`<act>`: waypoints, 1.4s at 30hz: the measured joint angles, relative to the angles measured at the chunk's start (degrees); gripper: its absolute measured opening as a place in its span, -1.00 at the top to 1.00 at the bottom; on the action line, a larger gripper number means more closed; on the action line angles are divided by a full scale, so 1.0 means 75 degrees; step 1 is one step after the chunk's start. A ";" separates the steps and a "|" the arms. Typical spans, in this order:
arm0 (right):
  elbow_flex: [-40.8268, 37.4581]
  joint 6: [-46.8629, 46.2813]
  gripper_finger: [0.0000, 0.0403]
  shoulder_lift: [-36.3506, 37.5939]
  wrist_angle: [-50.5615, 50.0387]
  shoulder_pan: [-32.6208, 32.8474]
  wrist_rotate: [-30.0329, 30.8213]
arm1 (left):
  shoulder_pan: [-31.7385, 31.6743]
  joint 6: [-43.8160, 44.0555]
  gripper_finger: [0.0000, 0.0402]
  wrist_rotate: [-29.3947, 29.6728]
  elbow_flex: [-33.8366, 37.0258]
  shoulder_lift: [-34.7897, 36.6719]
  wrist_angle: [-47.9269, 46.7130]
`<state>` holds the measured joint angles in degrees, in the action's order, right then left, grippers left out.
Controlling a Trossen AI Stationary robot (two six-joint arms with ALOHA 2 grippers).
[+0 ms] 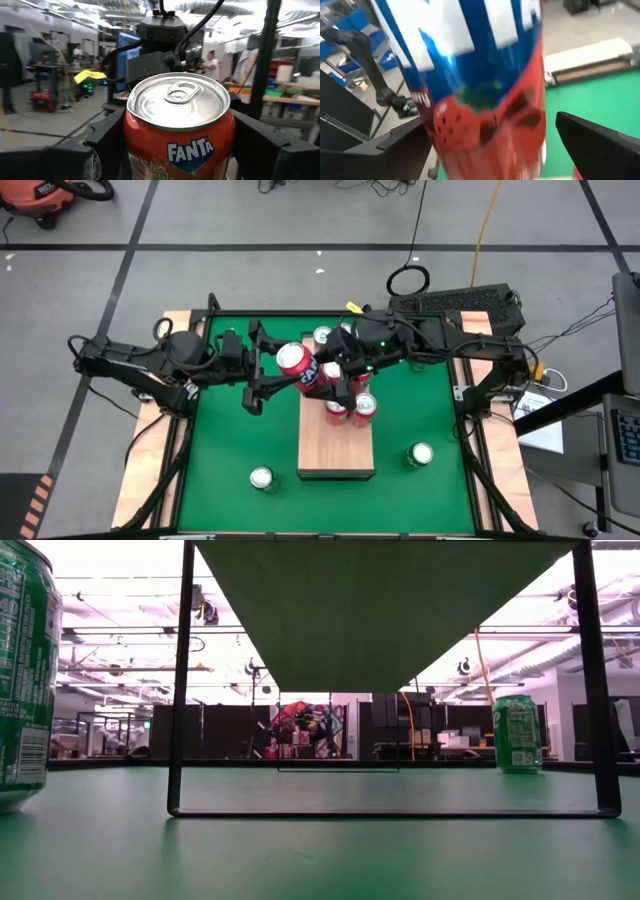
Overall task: Place canned beverage on shelf
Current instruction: Put the orange soda can on the shelf aligned with the other orange soda cans
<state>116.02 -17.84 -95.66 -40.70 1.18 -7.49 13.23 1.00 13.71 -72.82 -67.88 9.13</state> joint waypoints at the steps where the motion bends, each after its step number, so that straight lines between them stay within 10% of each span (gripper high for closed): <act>1: 0.0001 -0.0028 -0.97 0.0004 -0.0171 -0.0005 -0.0046 | 0.0006 -0.0065 -0.43 0.0128 0.0000 0.0000 -0.0020; 31: -0.0017 -0.1323 -0.98 0.1854 -0.2262 0.0509 0.0306 | 0.1753 0.1382 -0.43 0.2610 0.0415 -0.0041 -0.2475; 42: -0.0011 -0.1667 -0.96 0.2650 -0.2595 0.0943 0.1207 | 0.1771 0.1388 -0.43 0.3253 0.1674 -0.0181 -0.1392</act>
<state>115.94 -30.34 -75.79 -60.16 8.25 1.56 26.52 11.41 38.11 -60.26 -69.23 -1.32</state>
